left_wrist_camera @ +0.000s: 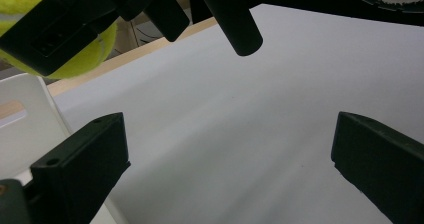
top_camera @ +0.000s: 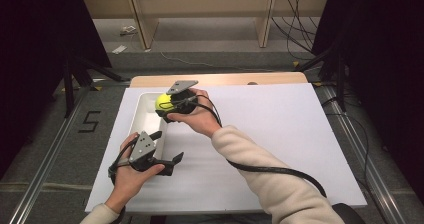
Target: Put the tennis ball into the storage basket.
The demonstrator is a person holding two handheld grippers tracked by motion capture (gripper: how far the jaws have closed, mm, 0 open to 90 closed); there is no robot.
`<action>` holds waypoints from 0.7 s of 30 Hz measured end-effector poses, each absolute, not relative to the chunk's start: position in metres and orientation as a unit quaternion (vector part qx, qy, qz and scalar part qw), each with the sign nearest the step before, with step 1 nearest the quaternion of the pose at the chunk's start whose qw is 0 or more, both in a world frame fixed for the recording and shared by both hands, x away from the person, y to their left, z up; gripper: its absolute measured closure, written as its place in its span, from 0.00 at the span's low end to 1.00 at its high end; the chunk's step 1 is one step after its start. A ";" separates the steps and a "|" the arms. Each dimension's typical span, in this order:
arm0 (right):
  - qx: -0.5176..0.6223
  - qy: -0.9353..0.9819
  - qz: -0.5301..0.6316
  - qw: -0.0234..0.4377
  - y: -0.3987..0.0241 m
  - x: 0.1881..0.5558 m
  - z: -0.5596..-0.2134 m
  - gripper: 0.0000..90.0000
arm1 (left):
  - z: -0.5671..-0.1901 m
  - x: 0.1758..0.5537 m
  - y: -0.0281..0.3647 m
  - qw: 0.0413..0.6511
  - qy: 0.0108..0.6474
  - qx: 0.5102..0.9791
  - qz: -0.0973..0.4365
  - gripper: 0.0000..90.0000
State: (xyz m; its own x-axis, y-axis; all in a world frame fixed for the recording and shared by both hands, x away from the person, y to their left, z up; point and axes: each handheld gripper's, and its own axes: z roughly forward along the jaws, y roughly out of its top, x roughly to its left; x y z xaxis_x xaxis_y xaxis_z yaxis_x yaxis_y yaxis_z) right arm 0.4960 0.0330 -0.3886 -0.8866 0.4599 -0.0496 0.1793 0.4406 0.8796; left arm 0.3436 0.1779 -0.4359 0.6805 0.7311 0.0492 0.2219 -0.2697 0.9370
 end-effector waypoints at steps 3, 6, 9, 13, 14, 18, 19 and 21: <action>0.188 0.838 0.493 0.142 0.034 0.496 -0.388 0.29 | -0.436 0.344 0.178 0.516 0.315 0.758 0.247 0.01; 0.188 0.837 0.494 0.141 0.035 0.496 -0.388 0.29 | -0.436 0.344 0.178 0.516 0.315 0.758 0.246 0.01; 0.187 0.838 0.493 0.140 0.036 0.496 -0.388 0.29 | -0.436 0.344 0.178 0.516 0.314 0.758 0.246 0.01; 0.186 0.839 0.493 0.139 0.038 0.496 -0.388 0.29 | -0.436 0.344 0.178 0.515 0.315 0.758 0.247 0.01; 0.186 0.838 0.493 0.139 0.039 0.496 -0.388 0.29 | -0.436 0.344 0.178 0.516 0.315 0.758 0.247 0.01; 0.185 0.839 0.494 0.138 0.041 0.496 -0.387 0.29 | -0.436 0.344 0.178 0.515 0.314 0.758 0.247 0.01; 0.184 0.838 0.494 0.139 0.042 0.496 -0.387 0.29 | -0.436 0.344 0.178 0.516 0.315 0.758 0.247 0.01; 0.183 0.840 0.493 0.136 0.043 0.495 -0.387 0.29 | -0.436 0.344 0.178 0.515 0.314 0.758 0.247 0.01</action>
State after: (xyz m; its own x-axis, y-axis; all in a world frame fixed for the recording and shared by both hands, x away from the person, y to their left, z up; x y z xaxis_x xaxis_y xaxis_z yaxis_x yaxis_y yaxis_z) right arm 0.4954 0.0428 -0.3866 -0.8958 0.4418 -0.0476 0.1740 0.4472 0.8773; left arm 0.3437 0.1780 -0.4361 0.6809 0.7307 0.0500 0.2227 -0.2716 0.9363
